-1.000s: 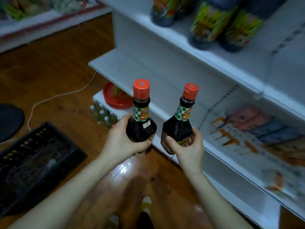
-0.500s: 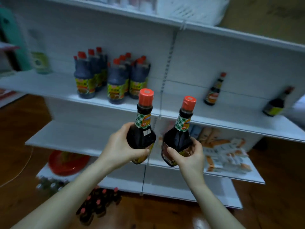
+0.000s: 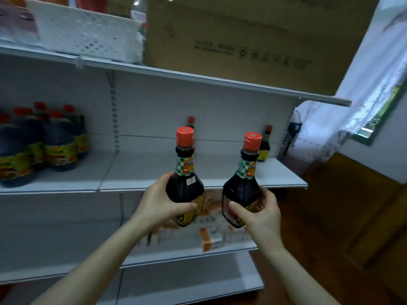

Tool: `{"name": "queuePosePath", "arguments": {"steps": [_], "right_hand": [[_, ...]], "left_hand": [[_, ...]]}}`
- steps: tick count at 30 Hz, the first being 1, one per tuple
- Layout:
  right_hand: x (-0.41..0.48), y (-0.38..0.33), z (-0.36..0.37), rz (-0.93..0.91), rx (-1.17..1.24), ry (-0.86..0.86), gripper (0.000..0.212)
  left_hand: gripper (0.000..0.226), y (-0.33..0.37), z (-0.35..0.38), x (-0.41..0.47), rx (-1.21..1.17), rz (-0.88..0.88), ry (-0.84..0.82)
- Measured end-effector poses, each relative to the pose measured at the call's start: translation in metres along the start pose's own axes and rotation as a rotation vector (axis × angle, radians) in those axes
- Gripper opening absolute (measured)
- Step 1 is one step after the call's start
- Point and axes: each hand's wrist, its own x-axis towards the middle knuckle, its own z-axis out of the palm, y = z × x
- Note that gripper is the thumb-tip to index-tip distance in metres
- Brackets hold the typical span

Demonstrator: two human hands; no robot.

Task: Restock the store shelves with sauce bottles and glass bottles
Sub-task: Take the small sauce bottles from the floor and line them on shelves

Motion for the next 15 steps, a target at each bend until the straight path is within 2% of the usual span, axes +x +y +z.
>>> {"name": "queuePosePath", "arguments": {"steps": [7,12,15], "right_hand": [[0.075,0.055,-0.061,0.052,-0.002,0.087,0.06],[0.14,0.106,-0.072,0.103,-0.004,0.136,0.06],[0.184,0.134,-0.071,0.121,-0.02,0.157,0.06]], "left_hand": [[0.074,0.006,0.088,0.077,0.048,-0.017,-0.068],[0.071,-0.016,0.134,0.152,0.072,-0.025,-0.141],[0.081,-0.034,0.159,0.202,0.077,-0.042,-0.173]]}}
